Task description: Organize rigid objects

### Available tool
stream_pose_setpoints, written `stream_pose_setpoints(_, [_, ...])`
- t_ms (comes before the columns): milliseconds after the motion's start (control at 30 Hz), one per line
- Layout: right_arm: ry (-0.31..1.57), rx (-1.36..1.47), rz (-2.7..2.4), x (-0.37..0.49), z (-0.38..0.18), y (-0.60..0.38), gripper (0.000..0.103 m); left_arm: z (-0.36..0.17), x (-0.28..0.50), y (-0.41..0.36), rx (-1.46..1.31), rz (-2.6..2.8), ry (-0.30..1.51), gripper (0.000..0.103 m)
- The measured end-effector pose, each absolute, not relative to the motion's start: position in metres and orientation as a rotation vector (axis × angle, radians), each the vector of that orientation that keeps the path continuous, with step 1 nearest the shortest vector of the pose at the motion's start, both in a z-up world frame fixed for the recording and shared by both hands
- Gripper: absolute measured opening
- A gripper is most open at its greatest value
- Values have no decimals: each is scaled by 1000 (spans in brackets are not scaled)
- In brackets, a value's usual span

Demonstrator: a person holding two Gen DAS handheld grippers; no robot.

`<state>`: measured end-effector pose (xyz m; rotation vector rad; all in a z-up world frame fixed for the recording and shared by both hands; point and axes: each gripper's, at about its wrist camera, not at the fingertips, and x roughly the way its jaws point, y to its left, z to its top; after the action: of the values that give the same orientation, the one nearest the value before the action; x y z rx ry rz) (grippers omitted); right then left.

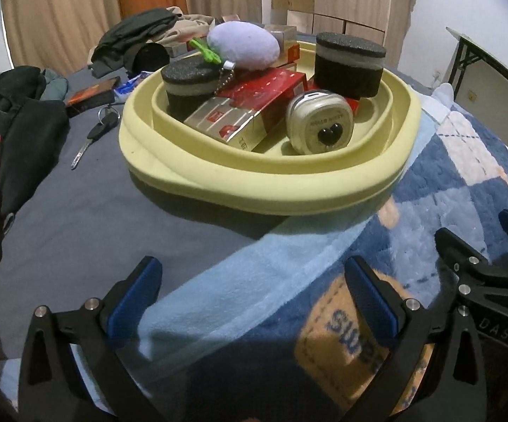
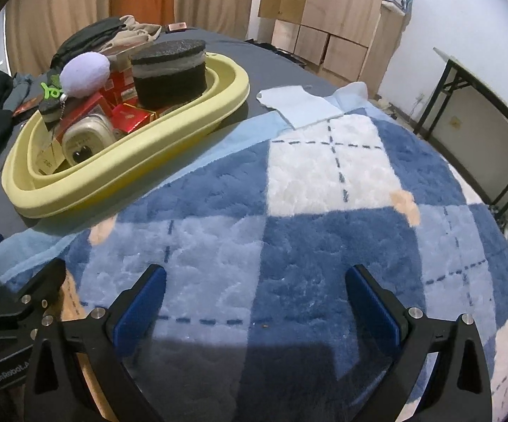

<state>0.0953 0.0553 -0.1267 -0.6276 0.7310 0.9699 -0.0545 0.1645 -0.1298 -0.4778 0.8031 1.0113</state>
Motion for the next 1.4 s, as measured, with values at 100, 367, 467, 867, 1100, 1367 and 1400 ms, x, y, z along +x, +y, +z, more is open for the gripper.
stream_pose_setpoints(100, [730, -621, 969, 95, -128, 54, 103, -130, -54, 164, -478, 1011, 801, 103])
stream_pose_setpoints(367, [738, -613, 978, 97, -127, 54, 103, -131, -54, 165, -480, 1010, 802, 103])
stream_pose_setpoints(467, [739, -613, 978, 97, -127, 54, 103, -131, -54, 166, -490, 1004, 801, 103])
stream_pose_setpoints(867, [739, -612, 978, 97, -127, 53, 103, -131, -55, 166, -498, 999, 795, 103])
stream_pose_setpoints(1100, [739, -612, 978, 97, -127, 54, 103, -131, -54, 166, -498, 999, 795, 103])
stream_pose_setpoints(1367, [740, -611, 978, 97, -127, 54, 103, -130, -54, 166, -498, 999, 795, 103])
stream_pose_setpoints(1400, [740, -611, 979, 97, -127, 54, 103, -131, -54, 166, -498, 999, 796, 103])
